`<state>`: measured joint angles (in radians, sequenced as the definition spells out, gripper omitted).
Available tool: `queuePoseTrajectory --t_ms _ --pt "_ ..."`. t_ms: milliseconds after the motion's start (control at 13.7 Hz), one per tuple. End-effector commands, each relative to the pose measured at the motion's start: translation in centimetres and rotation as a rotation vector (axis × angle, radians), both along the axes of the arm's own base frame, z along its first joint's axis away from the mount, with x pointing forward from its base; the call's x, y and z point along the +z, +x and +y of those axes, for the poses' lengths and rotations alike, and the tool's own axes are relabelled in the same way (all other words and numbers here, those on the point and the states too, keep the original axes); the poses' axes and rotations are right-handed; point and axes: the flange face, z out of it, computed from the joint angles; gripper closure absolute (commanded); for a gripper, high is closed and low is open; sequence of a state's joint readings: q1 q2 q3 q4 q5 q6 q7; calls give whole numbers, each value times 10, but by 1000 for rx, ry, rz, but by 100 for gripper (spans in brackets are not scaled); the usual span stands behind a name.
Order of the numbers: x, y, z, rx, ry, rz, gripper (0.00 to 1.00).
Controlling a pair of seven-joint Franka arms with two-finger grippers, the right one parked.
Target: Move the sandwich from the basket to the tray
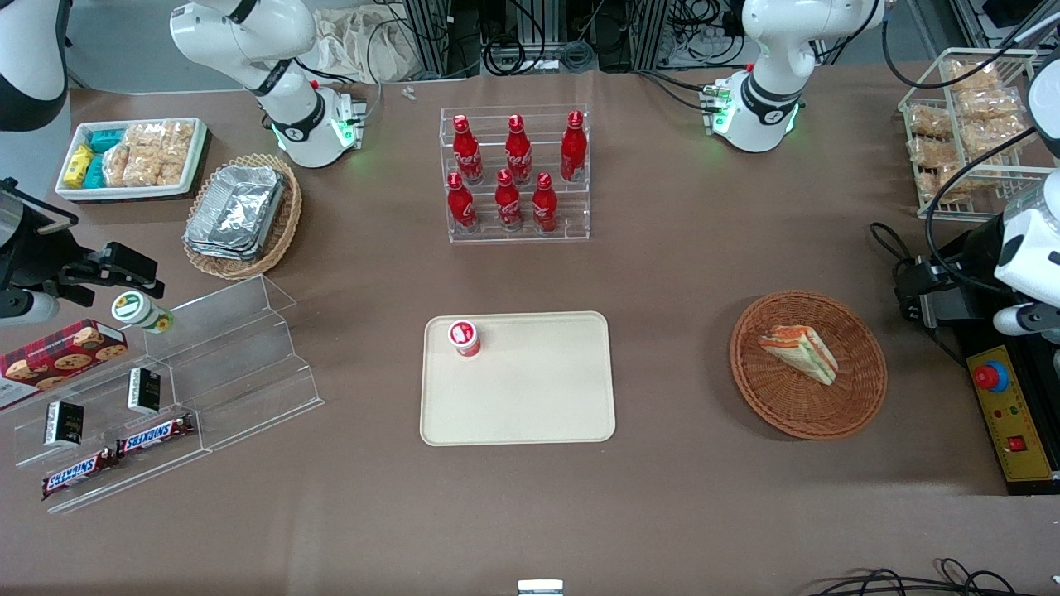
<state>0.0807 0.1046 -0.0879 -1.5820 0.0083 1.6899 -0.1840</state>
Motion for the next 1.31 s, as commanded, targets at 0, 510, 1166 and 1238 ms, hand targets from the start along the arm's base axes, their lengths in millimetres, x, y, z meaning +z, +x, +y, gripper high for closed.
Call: queuePoseTrajectory --t_ms 0,510,1166,1238 --pt "3 6 -3 1 0 8 0" --pt "-20 -5 0 14 6 87 0" --pt "-98 -50 11 73 -3 19 0" --pt "-107 -47 11 113 -10 15 0"
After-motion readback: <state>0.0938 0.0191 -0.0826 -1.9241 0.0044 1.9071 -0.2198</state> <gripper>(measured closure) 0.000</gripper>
